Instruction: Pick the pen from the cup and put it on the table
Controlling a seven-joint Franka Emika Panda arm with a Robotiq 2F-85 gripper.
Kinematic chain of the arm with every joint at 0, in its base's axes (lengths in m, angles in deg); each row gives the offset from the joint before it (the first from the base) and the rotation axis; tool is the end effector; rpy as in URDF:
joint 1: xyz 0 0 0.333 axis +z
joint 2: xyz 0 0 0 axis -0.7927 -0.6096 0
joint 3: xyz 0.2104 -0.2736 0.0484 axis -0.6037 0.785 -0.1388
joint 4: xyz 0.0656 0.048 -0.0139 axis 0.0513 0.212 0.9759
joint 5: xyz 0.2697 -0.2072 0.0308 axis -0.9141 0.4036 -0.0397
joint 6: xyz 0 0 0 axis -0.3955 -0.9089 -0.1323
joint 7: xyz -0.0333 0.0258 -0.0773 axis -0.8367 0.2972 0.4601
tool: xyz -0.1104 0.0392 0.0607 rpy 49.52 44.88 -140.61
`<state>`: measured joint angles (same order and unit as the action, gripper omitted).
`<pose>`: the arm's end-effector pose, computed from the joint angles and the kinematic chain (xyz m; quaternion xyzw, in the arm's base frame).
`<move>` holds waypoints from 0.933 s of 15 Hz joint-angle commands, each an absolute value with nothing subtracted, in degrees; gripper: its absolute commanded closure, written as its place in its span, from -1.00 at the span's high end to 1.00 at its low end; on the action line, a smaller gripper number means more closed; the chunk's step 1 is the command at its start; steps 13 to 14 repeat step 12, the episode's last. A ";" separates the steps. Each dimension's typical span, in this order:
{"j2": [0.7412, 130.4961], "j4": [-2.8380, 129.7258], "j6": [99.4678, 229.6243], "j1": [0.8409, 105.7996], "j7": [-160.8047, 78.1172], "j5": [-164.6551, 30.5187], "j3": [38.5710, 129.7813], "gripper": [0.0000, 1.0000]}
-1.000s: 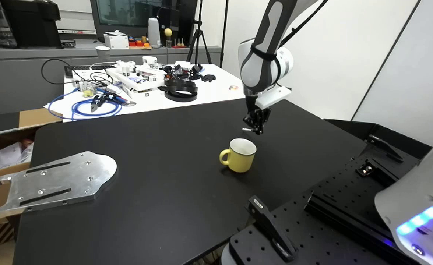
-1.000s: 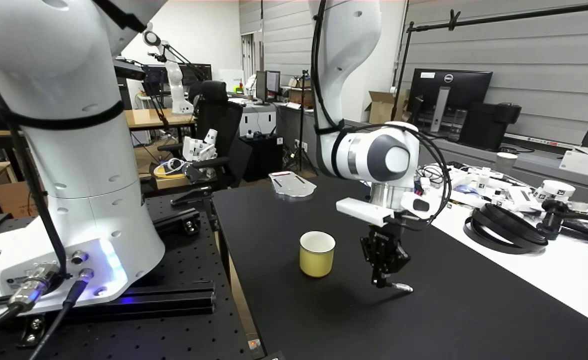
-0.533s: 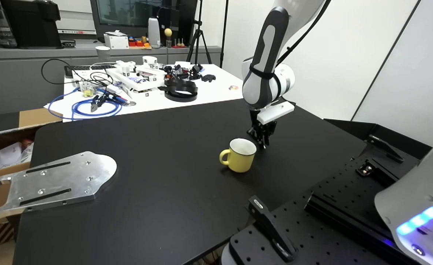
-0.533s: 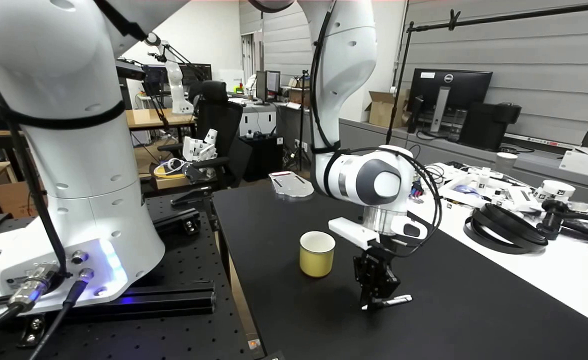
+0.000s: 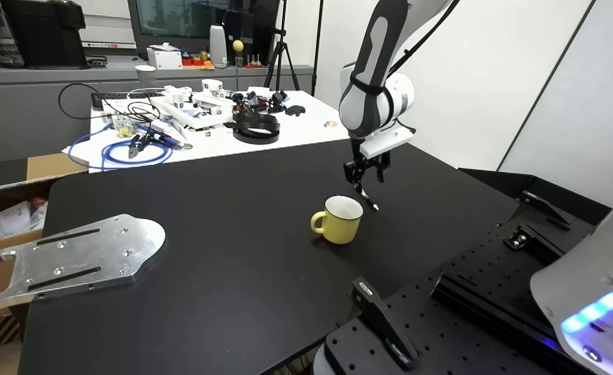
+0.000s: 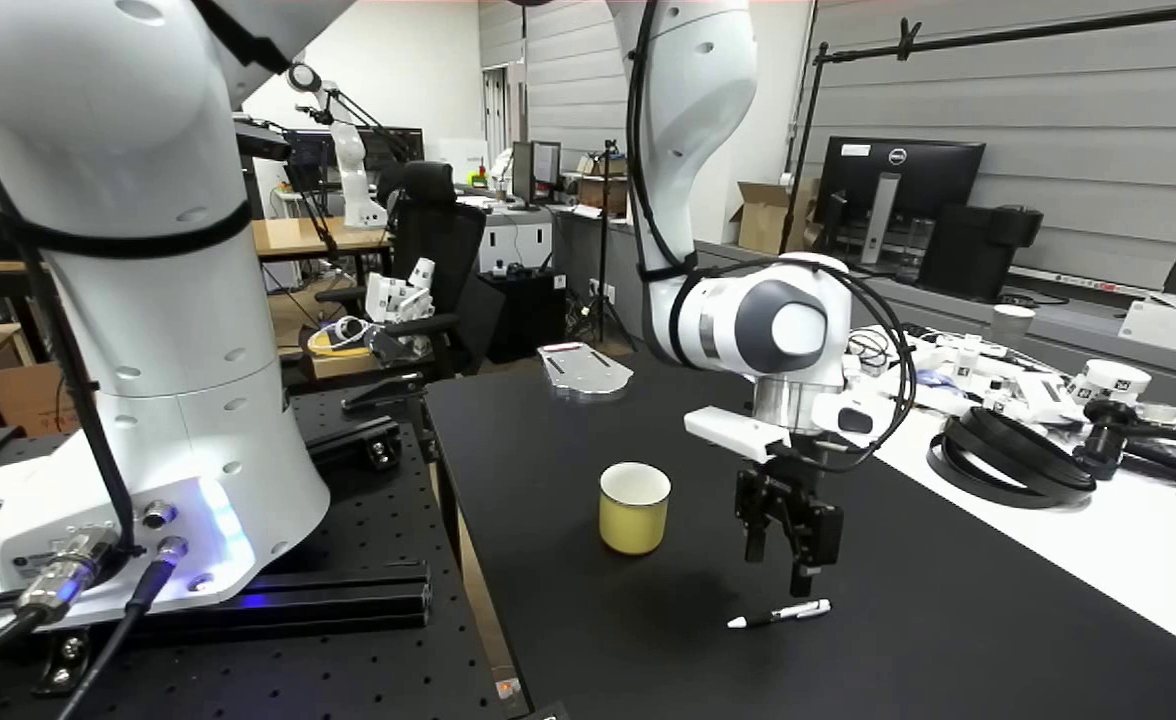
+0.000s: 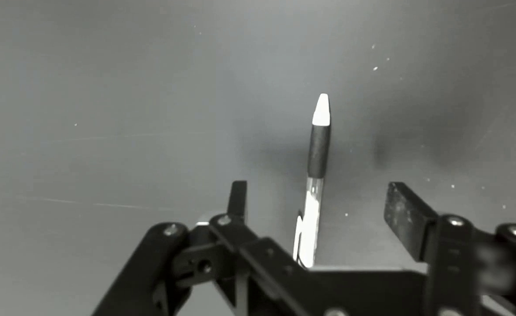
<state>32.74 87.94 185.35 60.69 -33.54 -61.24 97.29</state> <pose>0.5404 -0.0858 0.0674 0.9839 -0.0711 -0.0794 0.1438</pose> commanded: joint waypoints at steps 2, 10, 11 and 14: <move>34.62 88.00 184.32 60.48 -33.12 -60.57 97.02 1.00; 34.29 87.95 184.21 60.46 -33.28 -60.44 96.82 1.00; 34.29 87.93 184.21 60.46 -33.28 -60.44 96.82 1.00; 34.29 87.93 184.21 60.46 -33.28 -60.44 96.82 1.00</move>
